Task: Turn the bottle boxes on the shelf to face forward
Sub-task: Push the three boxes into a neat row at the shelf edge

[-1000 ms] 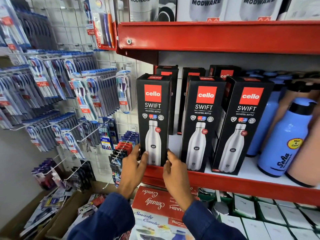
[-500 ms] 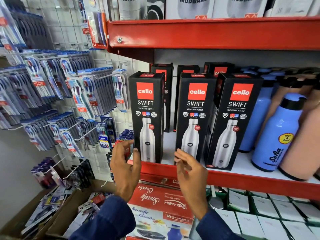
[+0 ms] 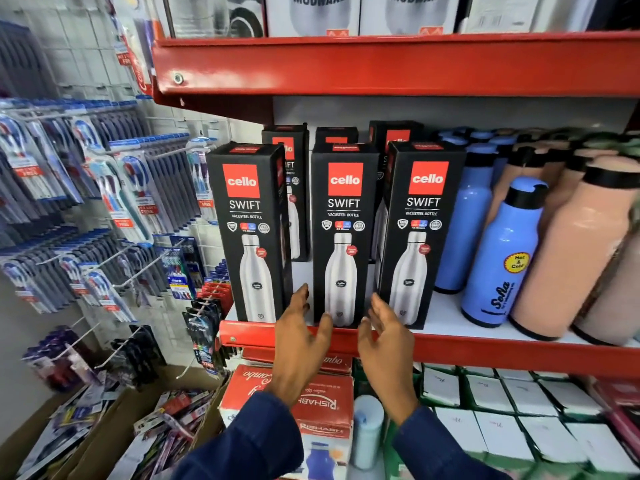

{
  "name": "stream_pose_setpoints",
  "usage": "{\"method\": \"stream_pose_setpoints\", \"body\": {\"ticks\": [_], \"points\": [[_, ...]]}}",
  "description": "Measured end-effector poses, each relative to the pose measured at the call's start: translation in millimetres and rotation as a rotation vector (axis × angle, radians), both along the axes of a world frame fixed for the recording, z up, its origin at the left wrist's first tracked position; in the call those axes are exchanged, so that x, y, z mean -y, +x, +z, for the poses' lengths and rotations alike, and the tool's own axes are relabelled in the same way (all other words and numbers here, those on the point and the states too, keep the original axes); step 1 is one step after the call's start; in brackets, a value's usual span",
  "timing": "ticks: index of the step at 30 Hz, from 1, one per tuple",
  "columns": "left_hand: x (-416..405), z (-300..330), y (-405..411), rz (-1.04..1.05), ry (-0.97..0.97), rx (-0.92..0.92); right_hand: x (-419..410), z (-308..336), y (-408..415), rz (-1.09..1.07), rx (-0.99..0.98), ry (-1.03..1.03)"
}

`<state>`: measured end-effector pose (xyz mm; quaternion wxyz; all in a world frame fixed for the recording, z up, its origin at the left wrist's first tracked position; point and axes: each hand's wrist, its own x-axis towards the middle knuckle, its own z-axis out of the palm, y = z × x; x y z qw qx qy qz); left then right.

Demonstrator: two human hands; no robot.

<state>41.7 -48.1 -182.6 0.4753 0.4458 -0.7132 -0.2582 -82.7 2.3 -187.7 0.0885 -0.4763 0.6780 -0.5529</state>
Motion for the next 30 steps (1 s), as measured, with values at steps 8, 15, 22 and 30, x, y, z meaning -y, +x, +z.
{"method": "stream_pose_setpoints", "body": {"ticks": [8, 15, 22, 30], "points": [[-2.6, 11.6, -4.6, 0.041, 0.012, 0.02, 6.1, 4.4, -6.6, 0.084, -0.085, 0.133], [-9.3, 8.5, -0.6, 0.074, 0.038, 0.032, 2.2, -0.6, -6.3, 0.101, -0.1, 0.145], [-16.3, 8.7, -1.7, 0.125, 0.004, 0.052, -0.1, -2.8, -6.4, 0.114, -0.089, 0.132], [-18.3, 1.7, -0.3, 0.189, -0.026, -0.052, -11.1, 3.6, -13.2, 0.145, 0.019, 0.02]]}}
